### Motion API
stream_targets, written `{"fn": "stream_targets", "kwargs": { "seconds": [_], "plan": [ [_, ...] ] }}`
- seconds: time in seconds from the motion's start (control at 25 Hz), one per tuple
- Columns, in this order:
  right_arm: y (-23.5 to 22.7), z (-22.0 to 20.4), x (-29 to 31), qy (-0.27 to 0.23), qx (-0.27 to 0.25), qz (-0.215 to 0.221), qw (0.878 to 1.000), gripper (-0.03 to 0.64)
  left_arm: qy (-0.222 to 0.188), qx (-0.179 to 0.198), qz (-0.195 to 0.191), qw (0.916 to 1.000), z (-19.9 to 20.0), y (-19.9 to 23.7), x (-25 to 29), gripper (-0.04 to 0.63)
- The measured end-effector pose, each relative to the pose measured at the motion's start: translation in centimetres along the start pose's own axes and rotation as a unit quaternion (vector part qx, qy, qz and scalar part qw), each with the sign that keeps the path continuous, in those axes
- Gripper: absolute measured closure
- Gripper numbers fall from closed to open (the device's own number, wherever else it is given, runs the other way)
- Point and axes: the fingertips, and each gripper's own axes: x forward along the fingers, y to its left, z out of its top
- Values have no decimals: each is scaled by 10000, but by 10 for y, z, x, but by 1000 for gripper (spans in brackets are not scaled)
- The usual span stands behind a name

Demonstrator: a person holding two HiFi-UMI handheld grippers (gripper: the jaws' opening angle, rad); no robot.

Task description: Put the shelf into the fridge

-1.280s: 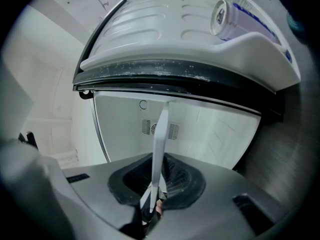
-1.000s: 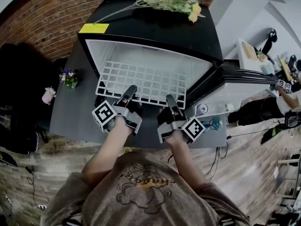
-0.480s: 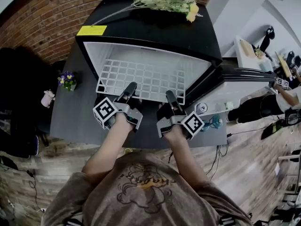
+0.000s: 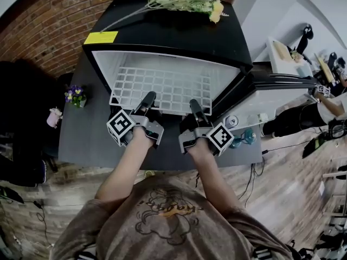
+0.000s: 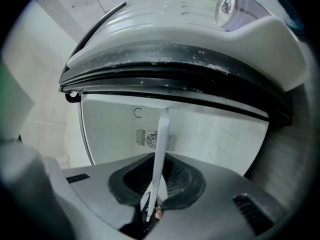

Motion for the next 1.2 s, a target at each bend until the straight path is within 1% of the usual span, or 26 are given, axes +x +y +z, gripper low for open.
{"fn": "stream_targets", "kwargs": {
  "seconds": [0.24,0.4,0.56,0.92,1.2],
  "plan": [
    [3,0,0,94,-242,4,9997,580,-23,77,15,10000,-1,0,0,548],
    [2,2,-6,56,-215,25,9998,571,-45,187,18,9998,0,-2,-5,548],
    [2,1,-14,15,-244,-20,9997,571,-165,99,-25,9998,5,-3,-17,548],
    [3,-2,-27,-11,-360,-75,9993,584,-291,139,82,9994,10,-2,-41,548],
    [1,-3,-31,-25,-299,-99,9995,583,-417,136,109,9990,15,-2,-54,548]
  ]
}}
